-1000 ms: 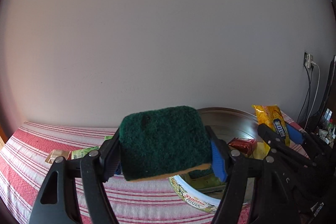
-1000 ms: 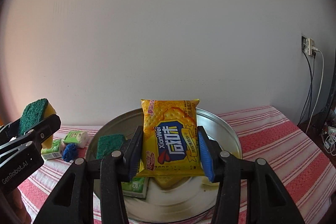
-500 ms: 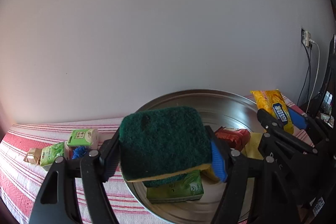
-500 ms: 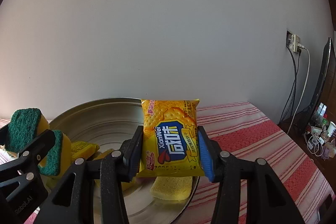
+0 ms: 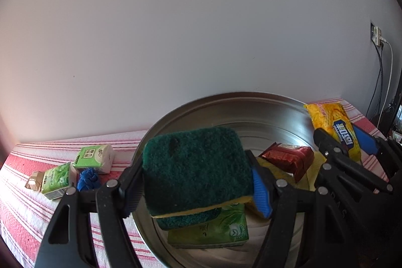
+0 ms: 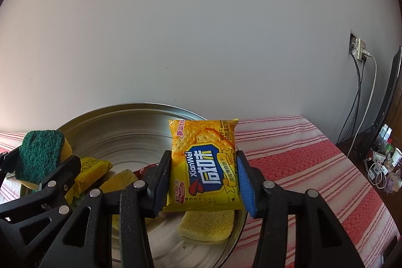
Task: Organize objects
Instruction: 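Carry both items over the tin and release them inside with both tools, then withdraw both open tools from the tin toward the remaining items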
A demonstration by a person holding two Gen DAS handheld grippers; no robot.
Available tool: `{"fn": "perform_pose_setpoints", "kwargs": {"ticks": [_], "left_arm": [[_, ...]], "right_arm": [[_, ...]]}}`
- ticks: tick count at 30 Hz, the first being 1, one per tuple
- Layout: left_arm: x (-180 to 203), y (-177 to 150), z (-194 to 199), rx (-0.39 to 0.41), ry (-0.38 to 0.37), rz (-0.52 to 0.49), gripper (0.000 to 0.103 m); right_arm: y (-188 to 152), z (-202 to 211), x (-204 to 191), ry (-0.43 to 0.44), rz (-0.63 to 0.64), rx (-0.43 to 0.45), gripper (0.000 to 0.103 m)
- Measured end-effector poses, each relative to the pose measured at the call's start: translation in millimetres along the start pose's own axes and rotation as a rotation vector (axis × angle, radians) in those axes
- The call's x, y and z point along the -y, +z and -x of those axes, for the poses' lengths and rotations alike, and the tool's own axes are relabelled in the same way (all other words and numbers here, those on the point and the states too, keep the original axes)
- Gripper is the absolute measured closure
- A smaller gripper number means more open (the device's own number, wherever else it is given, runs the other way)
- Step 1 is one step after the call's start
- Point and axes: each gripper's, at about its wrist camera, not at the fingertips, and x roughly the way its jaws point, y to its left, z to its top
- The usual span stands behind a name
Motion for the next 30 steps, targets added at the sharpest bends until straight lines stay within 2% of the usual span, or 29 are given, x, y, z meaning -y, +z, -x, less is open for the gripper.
{"fn": "perform_pose_setpoints", "kwargs": {"ticks": [6, 9, 11, 13, 14, 16, 17, 26, 30], "left_arm": [[2.4, 0.0, -6.5, -0.006, 0.018, 0.005, 0.03], [-1.8, 4.9, -10.4, -0.01, 0.024, 0.021, 0.023], [-10.5, 9.3, -4.7, -0.002, 0.034, 0.041, 0.013], [-22.0, 12.5, 2.4, 0.026, 0.038, 0.069, 0.004], [-24.2, 13.6, 9.3, 0.045, 0.037, 0.083, 0.001], [-31.8, 13.9, 20.0, 0.081, 0.013, 0.096, 0.0], [-34.6, 13.0, 24.8, 0.094, 0.009, 0.093, 0.0], [-51.4, -1.2, 58.6, 0.182, 0.066, 0.085, 0.0], [-67.9, -11.9, 74.6, 0.232, 0.142, 0.08, 0.0]], "right_arm": [[-6.8, -13.0, -1.9, 0.031, 0.016, -0.035, 0.051], [-7.3, -10.4, 2.6, 0.038, -0.011, -0.017, 0.05], [-6.3, -9.8, 9.5, 0.031, -0.03, -0.003, 0.045], [-4.6, -5.5, 19.6, 0.023, -0.066, 0.037, 0.028], [-3.8, -1.0, 23.8, 0.026, -0.09, 0.063, 0.024], [-3.3, 6.8, 30.0, 0.04, -0.132, 0.107, 0.008], [-3.6, 10.7, 30.2, 0.045, -0.142, 0.125, 0.005], [-9.0, 17.1, 2.8, 0.041, -0.034, 0.149, 0.004], [-13.1, 24.9, -10.2, 0.028, 0.004, 0.172, 0.004]]}}
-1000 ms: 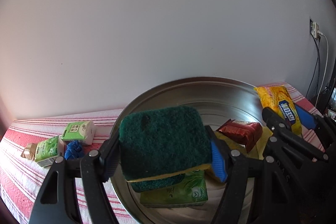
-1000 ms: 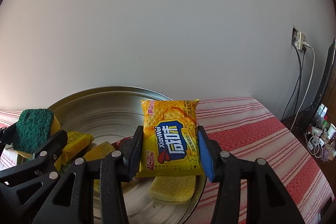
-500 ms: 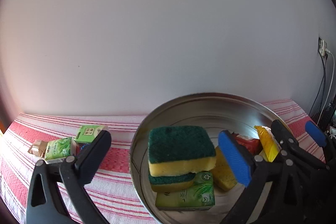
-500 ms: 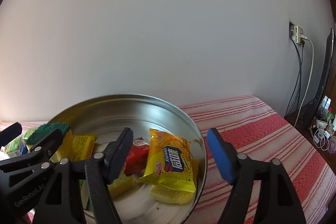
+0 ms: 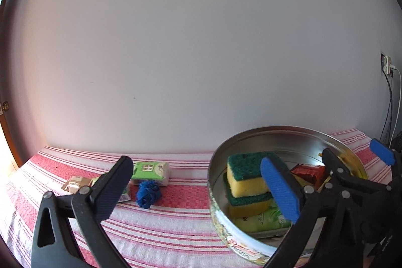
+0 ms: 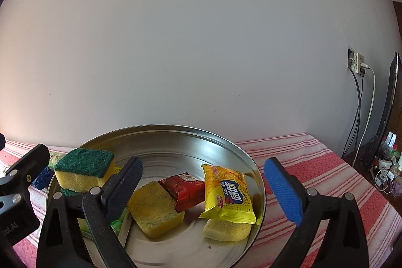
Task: Organize objects
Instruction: 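Withdraw both open tools from the tin toward the remaining items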
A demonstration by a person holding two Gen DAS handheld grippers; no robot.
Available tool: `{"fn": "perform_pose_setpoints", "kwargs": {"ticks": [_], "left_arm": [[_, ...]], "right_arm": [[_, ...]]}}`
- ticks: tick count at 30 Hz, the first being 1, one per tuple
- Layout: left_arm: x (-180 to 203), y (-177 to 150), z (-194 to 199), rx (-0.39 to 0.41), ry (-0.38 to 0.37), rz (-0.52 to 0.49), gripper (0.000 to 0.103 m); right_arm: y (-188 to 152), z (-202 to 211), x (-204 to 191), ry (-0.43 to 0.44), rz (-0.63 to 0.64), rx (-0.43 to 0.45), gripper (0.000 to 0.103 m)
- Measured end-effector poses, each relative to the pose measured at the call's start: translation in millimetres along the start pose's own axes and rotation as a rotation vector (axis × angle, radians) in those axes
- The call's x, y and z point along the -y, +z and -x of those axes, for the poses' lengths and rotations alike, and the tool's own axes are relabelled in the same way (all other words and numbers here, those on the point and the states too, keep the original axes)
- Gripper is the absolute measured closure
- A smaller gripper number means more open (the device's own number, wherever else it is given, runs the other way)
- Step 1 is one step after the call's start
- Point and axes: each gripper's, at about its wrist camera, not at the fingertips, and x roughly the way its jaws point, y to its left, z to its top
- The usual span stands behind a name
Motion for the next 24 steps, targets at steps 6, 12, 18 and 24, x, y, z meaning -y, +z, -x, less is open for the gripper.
{"fn": "perform_pose_setpoints", "kwargs": {"ticks": [6, 12, 18, 24], "left_arm": [[-31.2, -7.6, 2.4, 0.007, 0.058, 0.042, 0.0], [-31.8, -16.9, 0.8, 0.028, 0.1, 0.019, 0.0], [-38.3, -22.8, 0.9, 0.03, 0.105, 0.029, 0.0], [-39.3, -26.2, 0.4, 0.024, 0.086, 0.031, 0.0]], "right_arm": [[-3.1, 9.5, -11.4, 0.03, 0.01, 0.03, 0.004], [-3.2, 19.5, -12.8, 0.033, -0.001, 0.069, 0.004], [-3.2, 22.8, -7.6, 0.033, -0.046, 0.069, 0.004], [-6.1, 28.0, -3.9, 0.023, -0.077, 0.067, 0.004]]}}
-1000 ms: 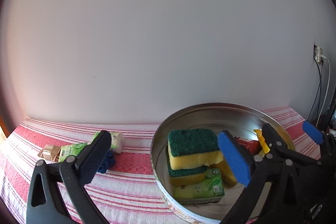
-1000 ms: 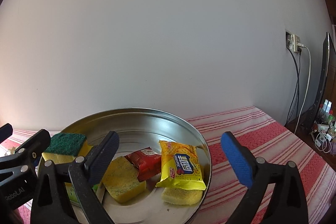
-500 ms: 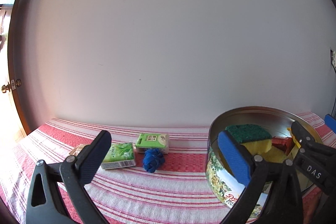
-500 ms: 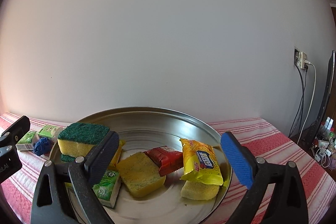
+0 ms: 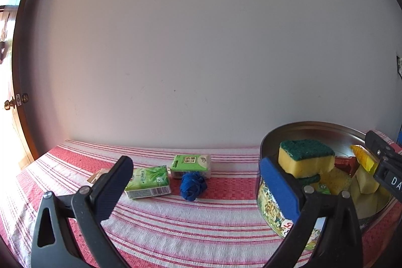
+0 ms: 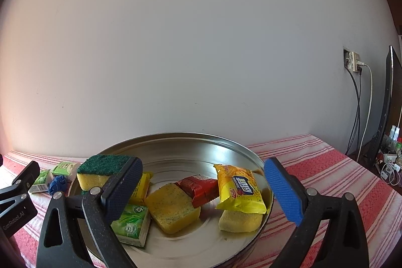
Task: Organize objects
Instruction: 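Withdraw both open tools from the tin toward the remaining items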
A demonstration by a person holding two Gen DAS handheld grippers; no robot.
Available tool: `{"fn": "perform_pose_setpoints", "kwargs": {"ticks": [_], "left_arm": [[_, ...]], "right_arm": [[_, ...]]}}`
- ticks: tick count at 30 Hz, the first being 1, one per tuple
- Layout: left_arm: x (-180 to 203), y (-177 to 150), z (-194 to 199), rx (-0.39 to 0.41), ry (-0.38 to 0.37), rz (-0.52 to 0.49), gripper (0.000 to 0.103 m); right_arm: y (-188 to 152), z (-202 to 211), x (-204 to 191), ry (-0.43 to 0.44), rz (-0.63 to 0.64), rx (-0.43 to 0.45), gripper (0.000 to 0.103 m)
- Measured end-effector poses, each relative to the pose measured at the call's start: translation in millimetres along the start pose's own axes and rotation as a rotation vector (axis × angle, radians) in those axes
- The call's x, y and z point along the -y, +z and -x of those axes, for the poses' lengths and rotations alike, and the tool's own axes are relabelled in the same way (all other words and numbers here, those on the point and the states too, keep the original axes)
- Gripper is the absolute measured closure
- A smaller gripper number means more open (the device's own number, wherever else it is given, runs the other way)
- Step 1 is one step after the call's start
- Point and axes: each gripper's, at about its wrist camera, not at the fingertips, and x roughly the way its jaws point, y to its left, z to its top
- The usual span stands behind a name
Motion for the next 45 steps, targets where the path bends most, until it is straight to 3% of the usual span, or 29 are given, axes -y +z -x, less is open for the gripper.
{"fn": "perform_pose_setpoints", "kwargs": {"ticks": [12, 25, 32, 45], "left_arm": [[-6.9, -8.0, -4.6, -0.021, -0.038, 0.035, 0.0], [-22.7, -14.0, 7.2, -0.038, -0.071, 0.012, 0.0], [-50.0, -14.8, 5.2, -0.042, -0.027, -0.028, 0.0], [-145.7, -17.9, -19.4, -0.089, 0.109, 0.03, 0.0]], "right_arm": [[-4.8, 18.7, -13.3, -0.073, -0.009, 0.008, 0.004], [-14.0, 44.3, -36.9, -0.048, 0.012, 0.004, 0.004], [-17.6, 51.2, -66.1, 0.002, 0.035, -0.005, 0.004], [-21.7, 49.8, -152.7, 0.169, 0.123, -0.042, 0.004]]}}
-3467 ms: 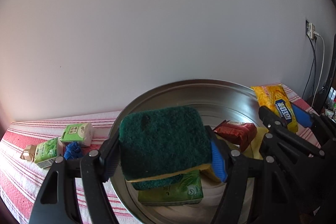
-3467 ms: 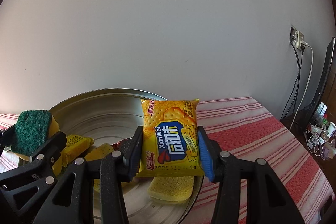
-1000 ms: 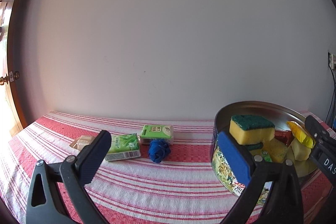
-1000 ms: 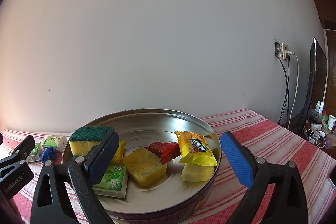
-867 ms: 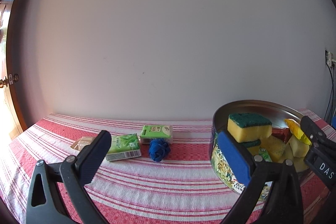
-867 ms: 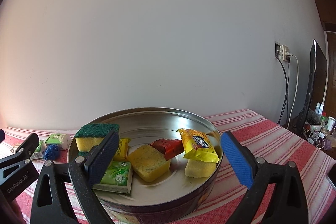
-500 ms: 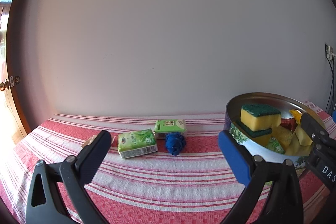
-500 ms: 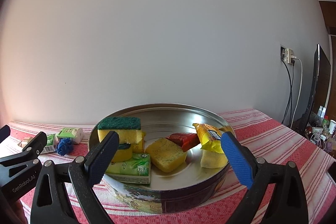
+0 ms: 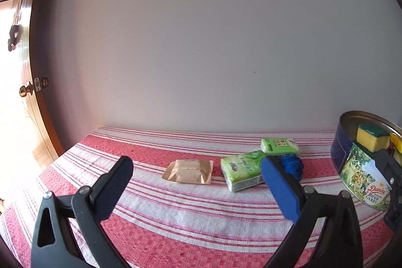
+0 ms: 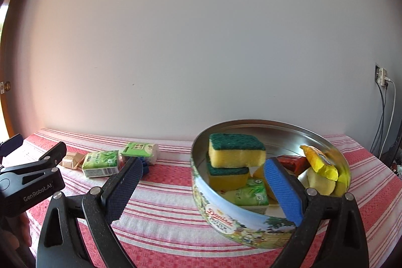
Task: Organize objects
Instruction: 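Withdraw both open tools from the tin toward the remaining items, then grasp the blue knitted scrubber with the right tool while the left tool grasps the beige packet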
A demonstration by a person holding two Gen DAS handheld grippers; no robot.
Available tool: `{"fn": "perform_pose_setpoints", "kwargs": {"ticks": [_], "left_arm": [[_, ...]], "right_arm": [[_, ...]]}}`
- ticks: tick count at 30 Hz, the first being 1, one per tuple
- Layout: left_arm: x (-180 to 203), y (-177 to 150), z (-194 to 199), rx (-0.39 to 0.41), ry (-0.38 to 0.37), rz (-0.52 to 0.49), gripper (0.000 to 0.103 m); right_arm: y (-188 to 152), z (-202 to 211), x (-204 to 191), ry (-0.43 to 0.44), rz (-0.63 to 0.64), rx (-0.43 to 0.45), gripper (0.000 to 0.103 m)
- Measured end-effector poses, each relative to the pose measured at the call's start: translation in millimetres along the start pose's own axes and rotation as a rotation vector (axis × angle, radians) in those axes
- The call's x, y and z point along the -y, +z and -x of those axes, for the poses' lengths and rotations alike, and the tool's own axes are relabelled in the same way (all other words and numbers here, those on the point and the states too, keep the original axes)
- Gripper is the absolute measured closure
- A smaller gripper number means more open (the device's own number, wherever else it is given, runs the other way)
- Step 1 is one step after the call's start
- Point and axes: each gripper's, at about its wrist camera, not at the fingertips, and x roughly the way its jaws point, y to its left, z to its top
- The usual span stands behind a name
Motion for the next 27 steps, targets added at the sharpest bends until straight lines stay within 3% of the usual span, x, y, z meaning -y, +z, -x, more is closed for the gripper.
{"fn": "perform_pose_setpoints", "kwargs": {"ticks": [6, 8, 12, 16, 24, 26, 27], "left_arm": [[-41.1, 2.0, -27.4, -0.063, 0.083, 0.075, 0.0], [-51.7, 2.5, -37.6, -0.085, 0.098, 0.095, 0.0], [-68.7, 4.4, -58.3, -0.131, 0.115, 0.117, 0.001], [-80.8, 6.3, -73.8, -0.164, 0.132, 0.128, 0.001], [-80.9, 8.1, -97.8, -0.256, 0.077, 0.148, 0.001], [-72.7, 8.6, -100.8, -0.262, 0.057, 0.151, 0.001], [-69.4, 9.2, -103.0, -0.266, 0.047, 0.15, 0.001]], "right_arm": [[5.1, -17.5, -34.3, 0.073, 0.034, -0.042, 0.005], [7.0, -27.9, -46.4, 0.099, 0.047, -0.075, 0.011], [8.8, -60.7, -69.4, 0.148, 0.084, -0.193, 0.033], [8.4, -93.1, -81.4, 0.174, 0.091, -0.294, 0.035], [-1.5, -154.0, -89.5, 0.173, 0.068, -0.508, 0.035], [-7.0, -166.3, -91.3, 0.193, 0.068, -0.568, 0.038], [-6.1, -166.1, -91.7, 0.189, 0.074, -0.554, 0.041]]}}
